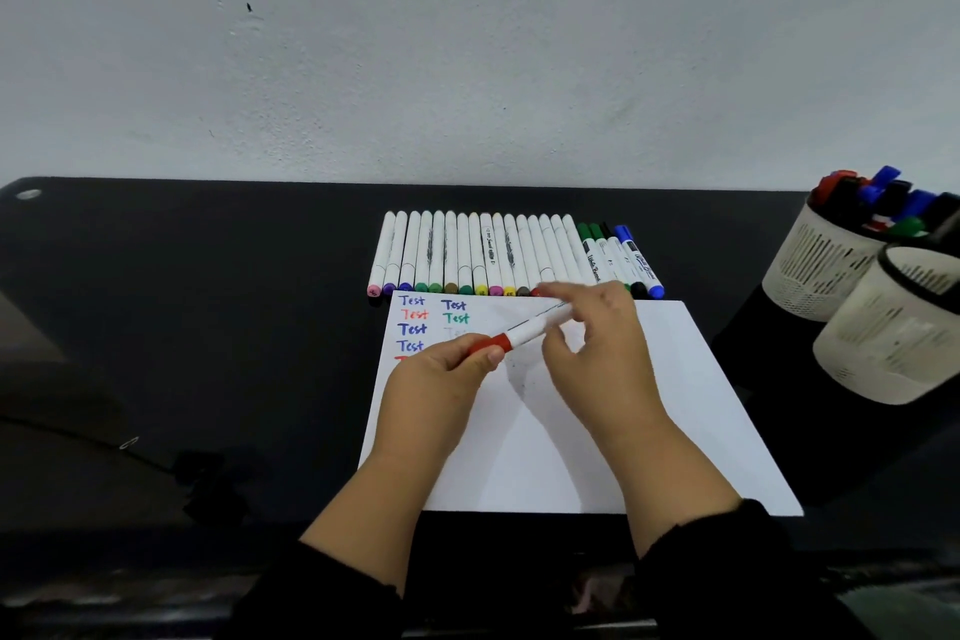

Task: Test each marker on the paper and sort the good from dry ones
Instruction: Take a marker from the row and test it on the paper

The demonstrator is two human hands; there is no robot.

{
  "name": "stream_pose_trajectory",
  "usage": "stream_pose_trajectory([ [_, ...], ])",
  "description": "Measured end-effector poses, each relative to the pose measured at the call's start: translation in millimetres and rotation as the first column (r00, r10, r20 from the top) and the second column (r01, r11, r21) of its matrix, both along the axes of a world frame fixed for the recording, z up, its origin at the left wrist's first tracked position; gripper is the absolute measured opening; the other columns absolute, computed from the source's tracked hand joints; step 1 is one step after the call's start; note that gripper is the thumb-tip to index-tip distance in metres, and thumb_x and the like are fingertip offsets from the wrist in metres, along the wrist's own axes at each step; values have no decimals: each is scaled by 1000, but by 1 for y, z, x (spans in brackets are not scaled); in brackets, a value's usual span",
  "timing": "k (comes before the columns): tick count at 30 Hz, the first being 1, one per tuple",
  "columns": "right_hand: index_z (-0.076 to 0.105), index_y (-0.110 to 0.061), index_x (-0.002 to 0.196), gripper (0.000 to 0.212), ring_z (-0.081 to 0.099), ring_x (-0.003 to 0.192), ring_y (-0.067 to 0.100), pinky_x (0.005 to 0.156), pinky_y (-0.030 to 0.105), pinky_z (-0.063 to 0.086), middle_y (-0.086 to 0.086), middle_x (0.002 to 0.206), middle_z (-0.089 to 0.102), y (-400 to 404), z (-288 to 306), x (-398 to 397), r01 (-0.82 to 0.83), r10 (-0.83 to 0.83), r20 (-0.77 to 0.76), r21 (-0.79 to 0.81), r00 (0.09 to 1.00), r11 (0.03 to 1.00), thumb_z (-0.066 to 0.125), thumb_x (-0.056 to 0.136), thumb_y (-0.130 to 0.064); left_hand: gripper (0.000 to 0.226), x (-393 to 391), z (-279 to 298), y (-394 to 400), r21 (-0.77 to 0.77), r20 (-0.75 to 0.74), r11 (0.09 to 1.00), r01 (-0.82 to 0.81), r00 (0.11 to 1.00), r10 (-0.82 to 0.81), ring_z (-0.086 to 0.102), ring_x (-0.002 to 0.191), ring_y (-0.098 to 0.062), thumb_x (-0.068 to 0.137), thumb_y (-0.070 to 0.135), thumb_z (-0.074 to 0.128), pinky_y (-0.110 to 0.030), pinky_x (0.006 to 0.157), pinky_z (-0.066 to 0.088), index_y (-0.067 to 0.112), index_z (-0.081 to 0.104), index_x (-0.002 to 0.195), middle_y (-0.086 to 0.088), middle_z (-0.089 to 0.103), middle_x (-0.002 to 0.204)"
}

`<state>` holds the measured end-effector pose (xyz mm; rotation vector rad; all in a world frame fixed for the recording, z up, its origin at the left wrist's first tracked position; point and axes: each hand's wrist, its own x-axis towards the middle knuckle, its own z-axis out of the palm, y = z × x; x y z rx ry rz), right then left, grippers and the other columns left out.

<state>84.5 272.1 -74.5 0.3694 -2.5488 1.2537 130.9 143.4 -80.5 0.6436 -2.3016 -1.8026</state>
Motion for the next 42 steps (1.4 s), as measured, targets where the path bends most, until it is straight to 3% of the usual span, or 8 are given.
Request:
stream_pose_trajectory([
  [3,64,-26,120,33,32,102,4,80,3,27,-6,105,32,2,-5,-2,-106,120,-33,293,992,950,64,89,-15,28,1,2,-1,-18,28,998,62,998,-62,56,101,-12,87,33,63,-21,81,41,22,68,112,9,65,99],
  [8,64,-20,116,26,44,112,13,85,14,32,-1,121,44,13,-3,-7,-17,57,-90,394,994,919,63,90,-19,35,2,14,-3,-138,74,973,184,982,-175,51,88,-1,95,46,41,-18,69,35,29,63,117,9,62,113],
  [11,63,-17,116,26,49,105,12,83,13,33,-2,115,47,31,3,-12,116,-90,-109,267,990,957,64,90,-17,41,-4,24,8,-292,88,928,231,973,-214,45,120,-10,99,41,35,-26,98,34,28,45,137,7,47,139],
  [18,55,-21,102,15,51,78,2,61,3,38,-6,103,47,82,23,-8,240,-236,43,-103,971,965,61,91,-14,59,-36,18,68,-697,383,422,579,799,-464,5,144,-15,99,46,28,-31,115,7,24,9,150,4,4,158],
  [22,56,-31,90,20,55,79,3,67,11,40,-2,95,57,123,31,-3,251,-243,63,-266,968,931,61,88,-11,65,-50,8,86,-761,435,284,583,783,-444,2,145,-16,97,53,25,-32,115,4,20,10,150,2,2,158],
  [28,59,-26,87,18,56,74,15,69,29,48,6,83,59,171,50,5,255,-199,169,-439,965,862,57,89,-8,68,-57,-5,104,-780,355,298,551,781,-515,6,144,-15,94,56,30,-29,115,6,19,16,150,3,7,157],
  [37,60,-21,94,14,63,83,16,77,27,54,10,97,65,206,66,6,249,-242,72,-437,968,865,58,89,-8,68,-56,-18,106,-761,302,380,525,806,-509,6,143,-9,93,57,33,-27,114,8,24,16,149,12,5,156],
  [42,57,-16,99,11,56,70,5,66,20,51,-5,83,58,220,87,1,310,-343,-14,-396,939,864,57,90,-10,68,-55,-15,107,-763,310,375,527,807,-502,7,143,-10,93,58,32,-28,114,10,24,15,150,13,5,156],
])
